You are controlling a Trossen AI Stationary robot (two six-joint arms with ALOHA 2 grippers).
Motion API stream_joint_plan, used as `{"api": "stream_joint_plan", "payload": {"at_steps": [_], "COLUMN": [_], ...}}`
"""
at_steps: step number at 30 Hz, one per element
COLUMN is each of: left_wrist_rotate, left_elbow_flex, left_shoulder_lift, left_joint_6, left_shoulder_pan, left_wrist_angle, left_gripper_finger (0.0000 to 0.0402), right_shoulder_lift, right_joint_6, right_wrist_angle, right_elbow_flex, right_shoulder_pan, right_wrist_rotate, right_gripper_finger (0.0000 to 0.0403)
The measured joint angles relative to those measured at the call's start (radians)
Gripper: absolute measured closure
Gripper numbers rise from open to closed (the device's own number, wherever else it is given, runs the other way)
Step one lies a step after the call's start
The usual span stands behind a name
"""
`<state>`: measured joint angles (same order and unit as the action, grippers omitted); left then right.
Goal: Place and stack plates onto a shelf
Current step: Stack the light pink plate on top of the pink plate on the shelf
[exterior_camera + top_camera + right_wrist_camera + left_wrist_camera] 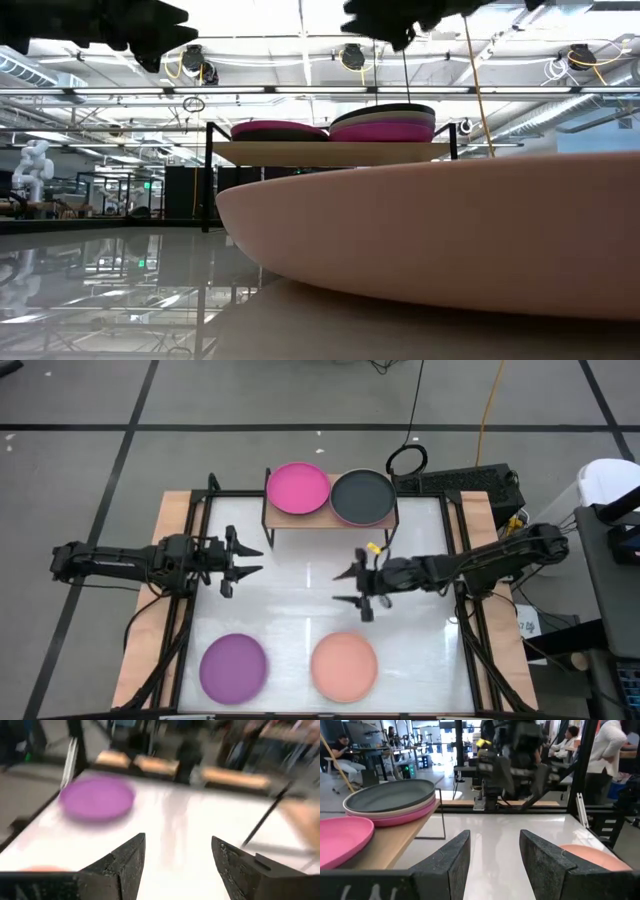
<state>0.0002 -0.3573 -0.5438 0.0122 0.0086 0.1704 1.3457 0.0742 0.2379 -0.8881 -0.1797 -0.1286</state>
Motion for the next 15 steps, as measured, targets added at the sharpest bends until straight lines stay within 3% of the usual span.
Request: {"api": "stream_joint_plan", "payload": {"at_steps": [2, 7, 15], "left_wrist_rotate": [0.000, 0.000, 0.000], "left_elbow_flex": [0.000, 0.000, 0.000], "left_shoulder_lift": [0.000, 0.000, 0.000], "left_joint_6": [-0.022, -0.003, -0.007], "left_shoulder_pan": [0.000, 0.000, 0.000], "left_wrist_angle": [0.000, 0.000, -0.007], "left_gripper_finger": [0.0225, 0.0225, 0.0225], "right_shoulder_lift": [0.030, 0.095, 0.266], "right_joint_6": [-0.044, -0.191, -0.346], "right_wrist_angle": [-0.071, -0.087, -0.122], "right_elbow_flex": [-0.017, -0.002, 0.011], "right_shoulder_pan": [-0.019, -0.051, -0.107], "right_wrist_rotate": [0.019, 0.185, 0.226], "right_gripper_finger": [0.0193, 0.0193, 0.0193]}}
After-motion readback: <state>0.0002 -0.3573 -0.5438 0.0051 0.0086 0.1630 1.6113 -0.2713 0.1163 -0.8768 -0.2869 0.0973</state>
